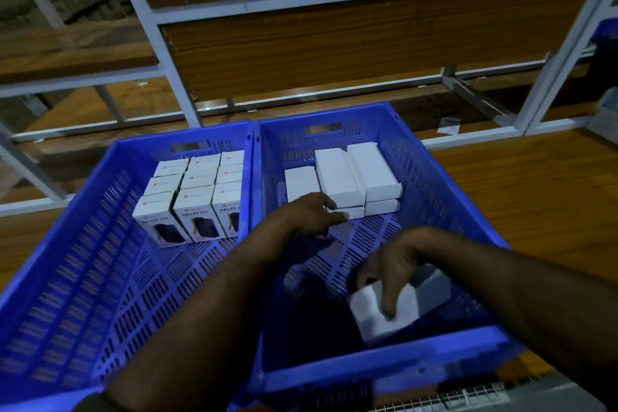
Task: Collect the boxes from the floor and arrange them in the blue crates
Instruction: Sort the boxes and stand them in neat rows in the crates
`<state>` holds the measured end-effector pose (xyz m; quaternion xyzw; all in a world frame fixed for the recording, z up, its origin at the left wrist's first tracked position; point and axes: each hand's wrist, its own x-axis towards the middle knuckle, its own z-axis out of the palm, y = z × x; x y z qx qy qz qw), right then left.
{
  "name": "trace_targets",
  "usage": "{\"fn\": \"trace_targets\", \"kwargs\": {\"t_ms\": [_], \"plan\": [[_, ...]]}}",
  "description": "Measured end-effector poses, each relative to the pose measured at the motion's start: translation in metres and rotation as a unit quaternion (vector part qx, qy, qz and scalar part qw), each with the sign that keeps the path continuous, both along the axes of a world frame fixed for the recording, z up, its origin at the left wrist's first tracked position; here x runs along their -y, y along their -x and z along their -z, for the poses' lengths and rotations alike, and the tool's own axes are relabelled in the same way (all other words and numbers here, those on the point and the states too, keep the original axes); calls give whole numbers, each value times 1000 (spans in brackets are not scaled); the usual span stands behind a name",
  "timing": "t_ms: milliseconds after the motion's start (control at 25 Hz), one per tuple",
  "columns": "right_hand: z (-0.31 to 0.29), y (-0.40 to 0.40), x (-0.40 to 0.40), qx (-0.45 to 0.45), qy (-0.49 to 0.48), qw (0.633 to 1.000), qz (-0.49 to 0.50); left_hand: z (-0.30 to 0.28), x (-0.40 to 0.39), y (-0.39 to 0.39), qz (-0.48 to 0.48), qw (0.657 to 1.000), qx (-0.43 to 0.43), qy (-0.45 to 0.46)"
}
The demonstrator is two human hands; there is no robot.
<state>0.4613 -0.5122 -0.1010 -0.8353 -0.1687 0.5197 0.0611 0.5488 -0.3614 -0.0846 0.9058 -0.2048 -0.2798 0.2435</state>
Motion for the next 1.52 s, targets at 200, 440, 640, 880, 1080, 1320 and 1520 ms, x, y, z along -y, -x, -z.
{"fn": "trace_targets", "kwargs": {"t_ms": [200, 440, 640, 880, 1080, 1320, 1520], "plan": [[-11, -23, 18, 172, -170, 935, 260, -4, -4, -7, -181, 971, -24, 155], [-19, -39, 19, 210, -350, 705, 580, -12, -5, -8, -287, 909, -123, 277], [-22, -45, 16, 209, -419, 572, 674, -28, -1, 4, -336, 855, -223, 326], [-31, -39, 12, 464, -432, 598, 491, -32, -6, 6, -311, 816, -300, 384], [-45, -26, -2, 547, -394, 687, 270, -33, -13, -2, -271, 745, -374, 482], [-54, -19, 7, 461, -442, 688, 346, -33, -12, -1, -296, 772, -329, 457], [-49, -35, 17, 573, -348, 524, 525, -30, -10, -3, -295, 760, -297, 497]]}}
